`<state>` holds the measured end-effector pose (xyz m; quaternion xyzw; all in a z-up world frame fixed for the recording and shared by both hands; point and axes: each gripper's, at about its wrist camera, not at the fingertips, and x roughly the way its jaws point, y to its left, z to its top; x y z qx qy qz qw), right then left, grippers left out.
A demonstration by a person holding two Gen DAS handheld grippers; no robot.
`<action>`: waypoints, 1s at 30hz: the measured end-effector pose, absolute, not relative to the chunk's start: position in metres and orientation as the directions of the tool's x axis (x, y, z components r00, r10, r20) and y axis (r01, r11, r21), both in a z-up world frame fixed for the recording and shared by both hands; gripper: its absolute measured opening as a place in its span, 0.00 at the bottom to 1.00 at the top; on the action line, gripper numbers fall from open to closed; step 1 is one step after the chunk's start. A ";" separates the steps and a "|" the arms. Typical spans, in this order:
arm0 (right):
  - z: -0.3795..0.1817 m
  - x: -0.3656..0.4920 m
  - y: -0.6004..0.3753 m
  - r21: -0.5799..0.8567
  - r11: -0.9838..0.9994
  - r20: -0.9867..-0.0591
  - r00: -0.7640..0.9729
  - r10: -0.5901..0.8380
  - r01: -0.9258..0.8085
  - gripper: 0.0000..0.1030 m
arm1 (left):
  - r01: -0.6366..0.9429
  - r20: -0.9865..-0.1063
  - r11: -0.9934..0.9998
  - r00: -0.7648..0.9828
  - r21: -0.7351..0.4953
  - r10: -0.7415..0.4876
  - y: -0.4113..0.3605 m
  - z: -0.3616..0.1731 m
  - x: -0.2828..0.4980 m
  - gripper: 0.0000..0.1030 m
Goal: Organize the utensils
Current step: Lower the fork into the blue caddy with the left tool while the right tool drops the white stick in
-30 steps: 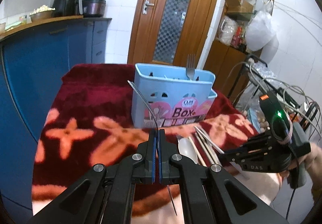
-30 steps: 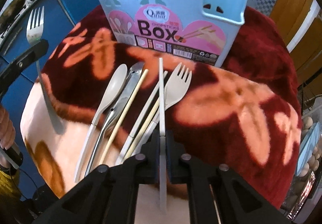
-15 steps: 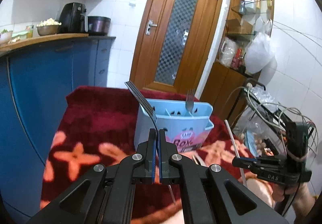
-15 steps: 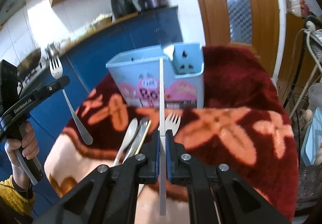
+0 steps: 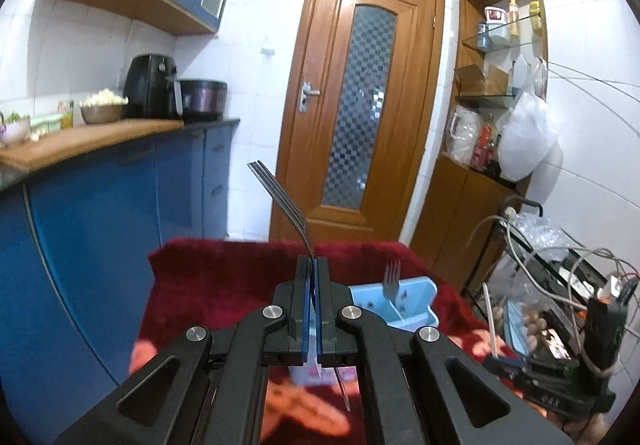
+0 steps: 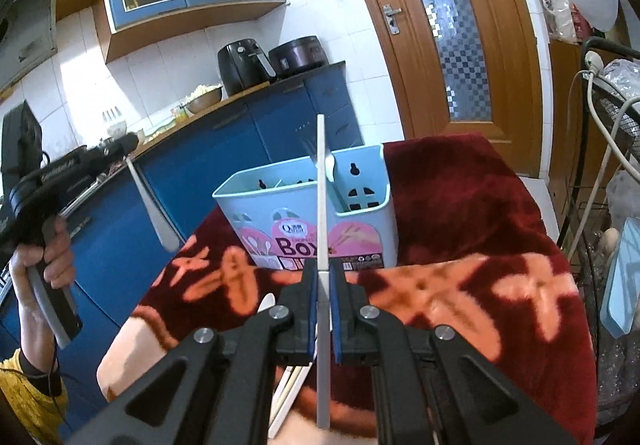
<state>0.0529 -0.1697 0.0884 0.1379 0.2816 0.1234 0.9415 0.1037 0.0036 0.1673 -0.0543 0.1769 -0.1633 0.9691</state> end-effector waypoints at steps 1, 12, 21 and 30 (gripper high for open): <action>0.089 0.052 -0.170 0.329 0.932 -0.492 0.814 0.307 -0.152 0.07 | 0.293 -0.317 0.943 0.889 -0.158 -0.330 0.003 0.171 0.106 0.01; 0.094 0.040 -0.166 0.326 0.929 -0.427 0.849 0.310 -0.175 0.07 | 0.232 -0.245 0.969 0.938 -0.079 -0.245 -0.014 0.188 0.137 0.01; 0.098 0.050 -0.167 0.293 0.940 -0.397 0.872 0.286 -0.175 0.07 | 0.220 -0.273 0.975 0.938 -0.005 -0.213 -0.039 0.157 0.167 0.01; 0.109 0.090 -0.178 0.284 0.948 -0.338 0.910 0.239 -0.144 0.07 | 0.228 -0.300 0.973 0.930 0.018 -0.212 -0.041 0.126 0.180 0.01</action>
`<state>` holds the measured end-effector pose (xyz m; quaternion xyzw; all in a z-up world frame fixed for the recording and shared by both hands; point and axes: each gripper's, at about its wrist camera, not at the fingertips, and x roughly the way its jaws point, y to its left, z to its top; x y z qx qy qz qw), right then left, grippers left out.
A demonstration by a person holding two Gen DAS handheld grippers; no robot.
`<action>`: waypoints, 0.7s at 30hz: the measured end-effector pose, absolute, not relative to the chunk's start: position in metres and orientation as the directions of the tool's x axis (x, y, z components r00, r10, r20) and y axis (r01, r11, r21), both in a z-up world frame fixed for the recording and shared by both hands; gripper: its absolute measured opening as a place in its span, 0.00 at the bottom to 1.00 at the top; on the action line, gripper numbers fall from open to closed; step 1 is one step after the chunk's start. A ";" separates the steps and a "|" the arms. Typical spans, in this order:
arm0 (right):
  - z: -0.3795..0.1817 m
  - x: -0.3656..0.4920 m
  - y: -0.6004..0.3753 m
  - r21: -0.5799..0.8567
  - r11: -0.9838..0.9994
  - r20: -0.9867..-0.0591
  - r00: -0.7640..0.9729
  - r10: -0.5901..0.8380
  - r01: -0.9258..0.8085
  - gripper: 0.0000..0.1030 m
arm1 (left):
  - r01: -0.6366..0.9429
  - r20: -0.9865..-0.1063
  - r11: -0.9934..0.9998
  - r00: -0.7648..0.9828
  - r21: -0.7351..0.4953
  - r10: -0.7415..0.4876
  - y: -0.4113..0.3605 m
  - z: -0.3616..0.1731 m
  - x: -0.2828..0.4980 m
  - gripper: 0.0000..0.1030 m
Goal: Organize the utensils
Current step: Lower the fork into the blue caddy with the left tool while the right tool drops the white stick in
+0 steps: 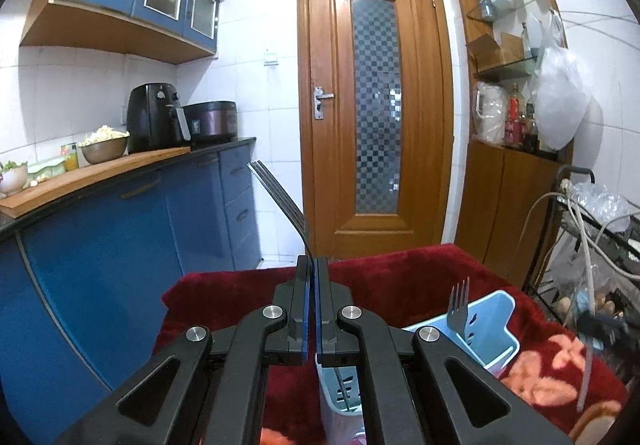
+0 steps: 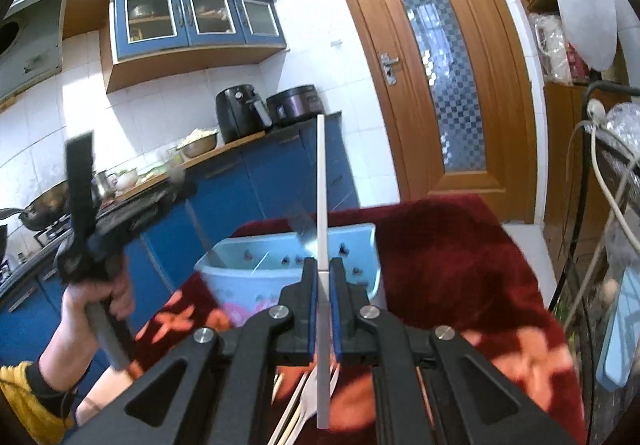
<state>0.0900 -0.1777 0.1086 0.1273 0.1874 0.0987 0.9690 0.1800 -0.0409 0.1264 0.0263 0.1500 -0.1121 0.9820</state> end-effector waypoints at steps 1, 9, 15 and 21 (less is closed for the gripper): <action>0.110 0.096 -0.178 0.285 0.948 -0.329 0.914 0.238 -0.144 0.07 | 0.235 -0.305 0.972 0.927 0.014 -0.220 -0.041 0.123 0.180 0.01; 0.112 0.151 -0.177 0.278 0.949 -0.237 0.947 0.218 -0.149 0.07 | 0.259 -0.320 0.965 0.918 0.040 -0.234 -0.050 0.107 0.183 0.01; 0.105 0.176 -0.163 0.236 0.959 -0.212 0.954 0.211 -0.159 0.07 | 0.265 -0.327 0.963 0.915 0.047 -0.236 -0.056 0.097 0.184 0.01; 0.090 0.178 -0.153 0.190 0.967 -0.241 0.947 0.213 -0.169 0.07 | 0.274 -0.351 0.961 0.904 0.035 -0.245 -0.058 0.088 0.189 0.01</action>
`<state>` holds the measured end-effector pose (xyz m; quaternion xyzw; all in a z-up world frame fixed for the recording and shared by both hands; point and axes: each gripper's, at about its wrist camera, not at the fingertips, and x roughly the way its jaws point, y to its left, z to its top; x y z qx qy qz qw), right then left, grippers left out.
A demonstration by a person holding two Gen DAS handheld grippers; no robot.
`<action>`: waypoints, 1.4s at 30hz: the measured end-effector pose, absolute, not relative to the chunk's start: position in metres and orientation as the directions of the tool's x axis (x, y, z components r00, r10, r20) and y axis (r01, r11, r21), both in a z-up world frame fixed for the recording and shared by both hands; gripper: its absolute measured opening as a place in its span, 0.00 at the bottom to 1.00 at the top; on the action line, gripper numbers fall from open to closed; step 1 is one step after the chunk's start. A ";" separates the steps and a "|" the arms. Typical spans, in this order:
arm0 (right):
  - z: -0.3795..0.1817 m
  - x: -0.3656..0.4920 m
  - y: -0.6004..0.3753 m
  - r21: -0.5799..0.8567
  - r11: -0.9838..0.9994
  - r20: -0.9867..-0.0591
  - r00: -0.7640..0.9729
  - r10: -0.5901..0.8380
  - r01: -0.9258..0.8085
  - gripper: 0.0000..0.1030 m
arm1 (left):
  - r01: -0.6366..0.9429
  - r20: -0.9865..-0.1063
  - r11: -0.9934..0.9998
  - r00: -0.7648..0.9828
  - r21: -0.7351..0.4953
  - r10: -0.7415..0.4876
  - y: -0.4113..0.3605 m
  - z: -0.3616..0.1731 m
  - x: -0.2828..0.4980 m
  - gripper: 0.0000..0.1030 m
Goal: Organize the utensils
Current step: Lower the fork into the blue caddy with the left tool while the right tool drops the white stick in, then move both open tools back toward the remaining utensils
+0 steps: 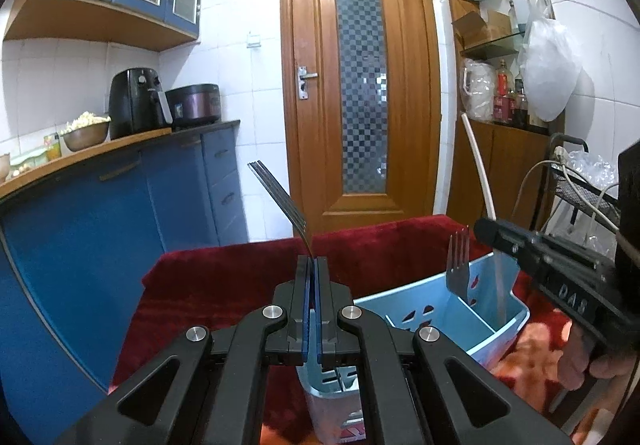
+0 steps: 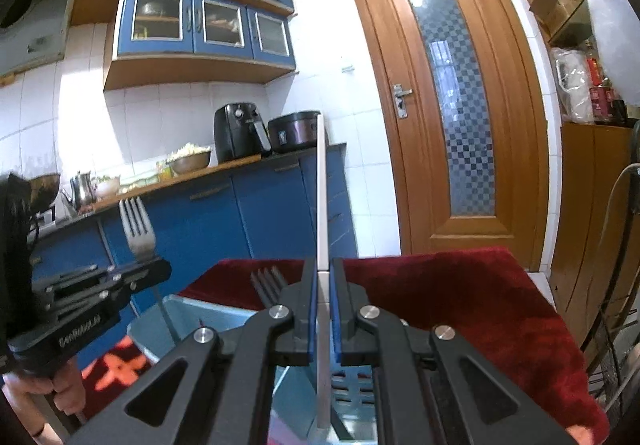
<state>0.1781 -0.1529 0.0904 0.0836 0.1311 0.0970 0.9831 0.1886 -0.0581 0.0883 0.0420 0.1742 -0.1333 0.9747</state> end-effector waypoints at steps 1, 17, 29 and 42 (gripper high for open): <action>0.088 0.176 -0.151 0.182 0.969 -0.250 0.945 0.210 -0.168 0.07 | 0.275 -0.353 0.961 0.903 0.037 -0.245 -0.058 0.087 0.189 0.01; 0.077 0.164 -0.161 0.209 0.965 -0.348 0.910 0.225 -0.159 0.22 | 0.336 -0.454 0.941 0.832 -0.044 -0.318 -0.064 0.083 0.182 0.13; 0.099 0.124 -0.167 0.247 0.959 -0.342 0.914 0.219 -0.138 0.32 | 0.364 -0.446 0.930 0.824 -0.057 -0.350 -0.053 0.098 0.141 0.14; 0.098 0.076 -0.154 0.205 0.976 -0.468 0.868 0.167 -0.077 0.35 | 0.345 -0.539 0.936 0.778 -0.062 -0.323 -0.052 0.089 0.099 0.14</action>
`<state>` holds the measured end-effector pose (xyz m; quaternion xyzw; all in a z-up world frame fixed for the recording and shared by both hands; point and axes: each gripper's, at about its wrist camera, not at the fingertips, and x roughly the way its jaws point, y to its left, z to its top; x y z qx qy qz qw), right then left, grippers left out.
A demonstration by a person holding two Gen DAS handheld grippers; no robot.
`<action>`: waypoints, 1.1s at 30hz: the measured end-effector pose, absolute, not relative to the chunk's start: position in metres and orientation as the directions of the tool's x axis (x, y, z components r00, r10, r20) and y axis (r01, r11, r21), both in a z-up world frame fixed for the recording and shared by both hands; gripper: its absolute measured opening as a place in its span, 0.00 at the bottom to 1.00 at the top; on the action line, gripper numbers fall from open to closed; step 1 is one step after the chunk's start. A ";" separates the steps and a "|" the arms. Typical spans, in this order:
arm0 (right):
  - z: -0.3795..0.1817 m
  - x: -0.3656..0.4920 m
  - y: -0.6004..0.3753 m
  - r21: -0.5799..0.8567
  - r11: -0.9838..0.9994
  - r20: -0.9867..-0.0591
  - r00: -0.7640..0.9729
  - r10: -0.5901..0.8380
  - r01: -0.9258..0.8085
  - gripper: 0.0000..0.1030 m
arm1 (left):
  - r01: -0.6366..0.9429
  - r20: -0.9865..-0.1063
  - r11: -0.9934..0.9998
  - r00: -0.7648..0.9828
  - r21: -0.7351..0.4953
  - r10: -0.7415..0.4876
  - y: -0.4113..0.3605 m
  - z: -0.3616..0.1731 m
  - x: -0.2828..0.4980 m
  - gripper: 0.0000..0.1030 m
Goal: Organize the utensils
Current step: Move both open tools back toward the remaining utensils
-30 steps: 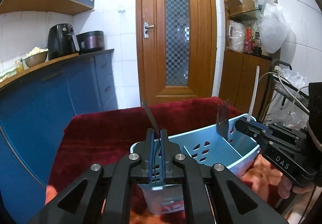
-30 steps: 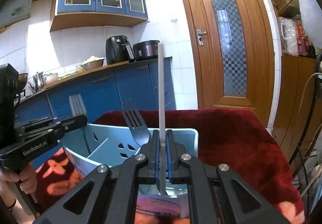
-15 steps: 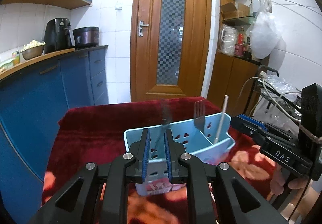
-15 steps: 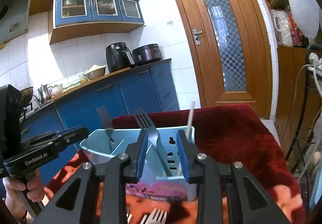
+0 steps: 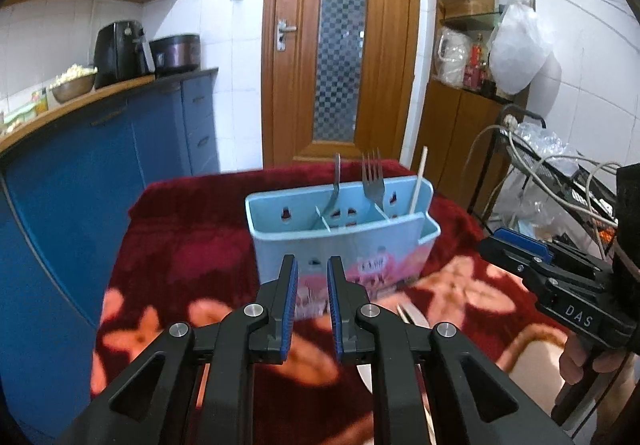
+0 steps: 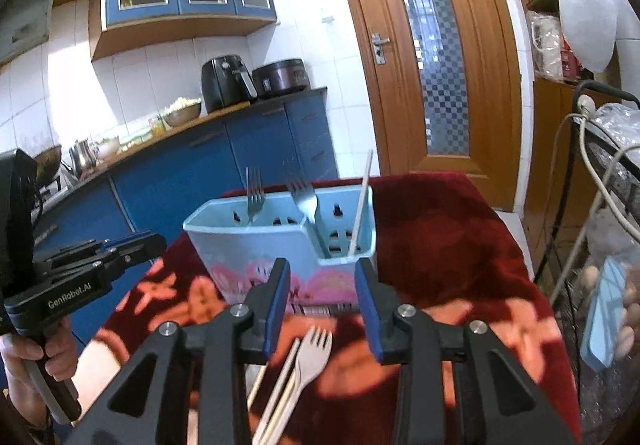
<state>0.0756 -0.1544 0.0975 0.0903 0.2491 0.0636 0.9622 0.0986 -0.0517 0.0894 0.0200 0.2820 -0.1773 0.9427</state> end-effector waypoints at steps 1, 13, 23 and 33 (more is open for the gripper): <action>0.095 0.072 -0.153 0.198 0.977 -0.478 0.864 0.161 -0.073 0.35 | 0.345 -0.550 0.936 0.770 -0.067 -0.323 -0.051 0.087 0.096 0.14; 0.066 0.041 -0.157 0.222 0.975 -0.578 0.802 0.150 -0.022 0.36 | 0.361 -0.666 0.930 0.680 -0.063 -0.309 -0.062 0.057 0.077 0.14; 0.046 0.022 -0.172 0.278 0.960 -0.634 0.754 0.172 0.015 0.40 | 0.371 -0.754 0.927 0.595 -0.050 -0.279 -0.076 0.030 0.074 0.14; 0.037 0.016 -0.183 0.304 0.952 -0.642 0.746 0.177 0.036 0.40 | 0.386 -0.806 0.908 0.479 -0.162 -0.348 -0.084 0.015 0.076 0.14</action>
